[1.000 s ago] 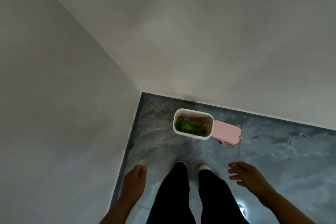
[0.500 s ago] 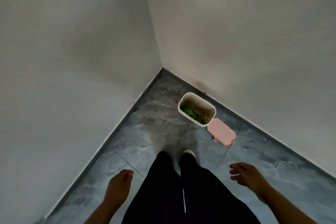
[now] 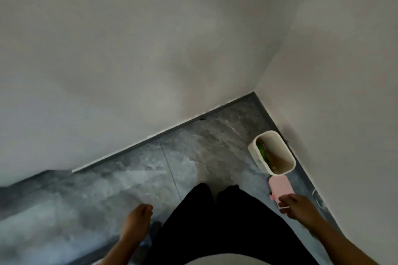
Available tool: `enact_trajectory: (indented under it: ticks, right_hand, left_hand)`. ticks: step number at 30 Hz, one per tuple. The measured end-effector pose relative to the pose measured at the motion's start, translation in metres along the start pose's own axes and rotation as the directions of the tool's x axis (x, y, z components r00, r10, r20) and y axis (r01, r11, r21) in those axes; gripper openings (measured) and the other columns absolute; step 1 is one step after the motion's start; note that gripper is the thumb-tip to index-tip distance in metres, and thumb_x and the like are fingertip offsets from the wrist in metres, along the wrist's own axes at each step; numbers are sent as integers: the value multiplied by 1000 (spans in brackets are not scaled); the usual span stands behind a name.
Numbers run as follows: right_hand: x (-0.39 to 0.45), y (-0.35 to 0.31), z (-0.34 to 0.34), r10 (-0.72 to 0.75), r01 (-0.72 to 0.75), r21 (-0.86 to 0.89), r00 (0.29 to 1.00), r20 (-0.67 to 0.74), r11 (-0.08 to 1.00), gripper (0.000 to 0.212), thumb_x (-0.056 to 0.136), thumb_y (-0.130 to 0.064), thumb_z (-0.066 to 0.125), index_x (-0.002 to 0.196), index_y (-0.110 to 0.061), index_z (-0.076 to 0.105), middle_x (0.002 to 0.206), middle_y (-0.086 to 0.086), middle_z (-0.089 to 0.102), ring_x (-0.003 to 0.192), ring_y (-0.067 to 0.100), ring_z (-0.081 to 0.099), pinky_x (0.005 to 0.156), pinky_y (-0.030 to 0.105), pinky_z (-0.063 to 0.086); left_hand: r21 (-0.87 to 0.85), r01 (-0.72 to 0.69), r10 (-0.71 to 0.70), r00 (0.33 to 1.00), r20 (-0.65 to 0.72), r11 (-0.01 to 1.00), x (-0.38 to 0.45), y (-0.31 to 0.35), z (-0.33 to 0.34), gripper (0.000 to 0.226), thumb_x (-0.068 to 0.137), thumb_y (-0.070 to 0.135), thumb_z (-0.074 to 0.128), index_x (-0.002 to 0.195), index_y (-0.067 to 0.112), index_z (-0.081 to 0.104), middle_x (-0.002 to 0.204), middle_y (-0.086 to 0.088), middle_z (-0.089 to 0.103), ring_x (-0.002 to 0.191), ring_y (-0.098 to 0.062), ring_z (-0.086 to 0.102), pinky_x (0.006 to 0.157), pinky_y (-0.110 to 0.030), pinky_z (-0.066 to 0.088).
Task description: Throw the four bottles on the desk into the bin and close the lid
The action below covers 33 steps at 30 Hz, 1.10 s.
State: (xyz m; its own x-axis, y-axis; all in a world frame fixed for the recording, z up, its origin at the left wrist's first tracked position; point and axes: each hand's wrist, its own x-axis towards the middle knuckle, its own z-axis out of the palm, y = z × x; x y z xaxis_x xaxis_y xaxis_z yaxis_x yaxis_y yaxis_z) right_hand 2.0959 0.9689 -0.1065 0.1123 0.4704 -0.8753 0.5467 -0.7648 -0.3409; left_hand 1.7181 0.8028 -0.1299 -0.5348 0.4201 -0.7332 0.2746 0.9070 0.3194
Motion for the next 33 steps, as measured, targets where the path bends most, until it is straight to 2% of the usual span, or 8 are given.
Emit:
enact_trajectory:
  ticks: [8,12,14,18,20,23,28,33]
  right_hand:
    - [12,-53,5,-109,118,-219,993,54,969,25,94,-5,43,98,11,62,88,22,62,74,30,58,59,30,41]
    - [27,-90,-3,-120,152,-306,985,121,940,27,95,-6,42,100,11,62,104,30,64,84,33,59,73,35,42]
    - [37,-114,-5,-134,177,-345,980,145,922,28,94,-4,43,105,15,60,105,33,64,74,32,57,62,30,43]
    - [50,-170,0,-145,224,-433,967,209,873,25,94,2,42,98,18,60,90,38,60,53,21,53,40,16,44]
    - [54,-197,13,-158,260,-457,956,248,851,31,95,-1,40,109,22,55,87,26,57,53,19,53,39,13,44]
    - [50,-232,46,-177,328,-519,931,320,789,36,97,-6,38,117,22,50,88,19,54,57,19,49,53,24,39]
    - [35,-273,116,-191,437,-619,886,423,653,38,98,-5,34,118,25,45,66,9,49,30,4,54,47,21,38]
    - [11,-295,184,-214,558,-676,823,526,482,35,97,0,36,115,28,48,92,31,56,56,21,45,40,15,44]
  left_hand:
    - [-125,82,-91,994,-68,989,-14,-26,-6,25,92,14,49,102,-2,65,104,-27,69,101,-37,64,89,-43,49]
    - [-206,152,-177,978,-108,967,-23,-23,4,25,92,15,49,91,-3,66,98,-29,69,96,-39,65,86,-45,51]
    - [-263,202,-239,964,-118,943,-29,-18,10,26,92,14,49,87,-4,66,96,-30,69,94,-39,66,85,-44,51]
    - [-330,291,-353,925,-143,898,-48,-11,28,26,92,17,49,100,1,67,103,-24,70,99,-33,65,86,-38,47]
    - [-391,318,-401,903,-152,864,-60,-11,39,24,92,15,49,101,2,68,101,-22,71,97,-32,65,82,-36,46]
    - [-486,370,-492,858,-147,791,-80,-16,54,24,92,13,49,101,2,68,95,-20,71,91,-30,65,74,-31,40]
    - [-671,411,-632,767,-113,618,-103,-35,73,24,92,10,50,101,-3,67,95,-19,69,81,-25,62,74,-30,40]
    - [-824,411,-741,671,-16,390,-111,-60,80,22,92,10,50,96,-3,67,78,-13,65,66,-22,59,65,-29,40]
